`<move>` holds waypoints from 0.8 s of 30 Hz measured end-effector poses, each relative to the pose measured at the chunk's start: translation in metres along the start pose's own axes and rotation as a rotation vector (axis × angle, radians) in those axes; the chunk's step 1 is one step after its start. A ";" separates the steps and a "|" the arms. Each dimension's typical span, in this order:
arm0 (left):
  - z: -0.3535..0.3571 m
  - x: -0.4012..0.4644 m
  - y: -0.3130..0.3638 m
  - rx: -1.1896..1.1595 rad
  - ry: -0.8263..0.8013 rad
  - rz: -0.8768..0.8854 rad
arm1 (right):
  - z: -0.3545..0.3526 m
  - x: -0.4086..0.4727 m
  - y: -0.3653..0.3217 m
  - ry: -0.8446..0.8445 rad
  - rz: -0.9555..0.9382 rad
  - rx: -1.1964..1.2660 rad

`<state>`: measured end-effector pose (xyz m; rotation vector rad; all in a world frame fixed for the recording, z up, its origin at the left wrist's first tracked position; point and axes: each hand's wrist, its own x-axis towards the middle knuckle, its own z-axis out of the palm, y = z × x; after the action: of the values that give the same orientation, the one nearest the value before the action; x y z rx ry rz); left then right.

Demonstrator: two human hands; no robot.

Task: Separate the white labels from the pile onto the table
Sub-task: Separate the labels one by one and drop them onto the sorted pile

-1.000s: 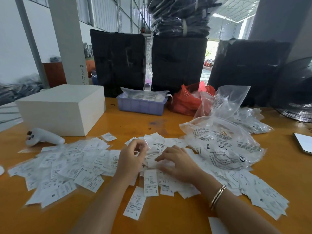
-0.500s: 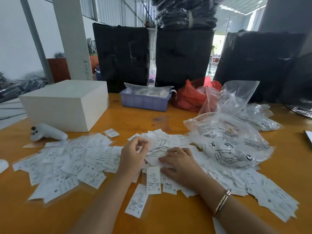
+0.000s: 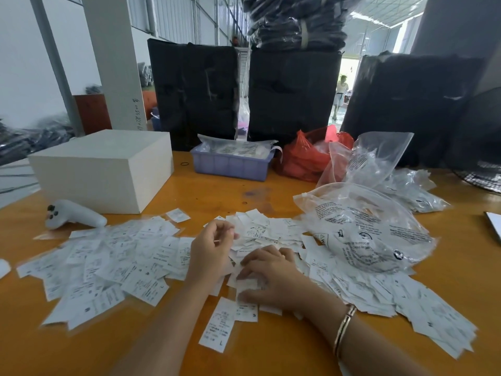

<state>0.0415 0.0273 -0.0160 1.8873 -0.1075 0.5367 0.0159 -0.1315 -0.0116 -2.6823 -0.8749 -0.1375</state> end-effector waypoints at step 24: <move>-0.022 0.011 0.005 -0.254 0.575 -0.104 | 0.021 0.067 -0.045 0.053 -0.069 0.299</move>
<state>0.0432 0.0471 -0.0013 1.4247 0.2860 0.9260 0.0435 -0.0533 -0.0070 -2.3630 -0.8950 -0.0857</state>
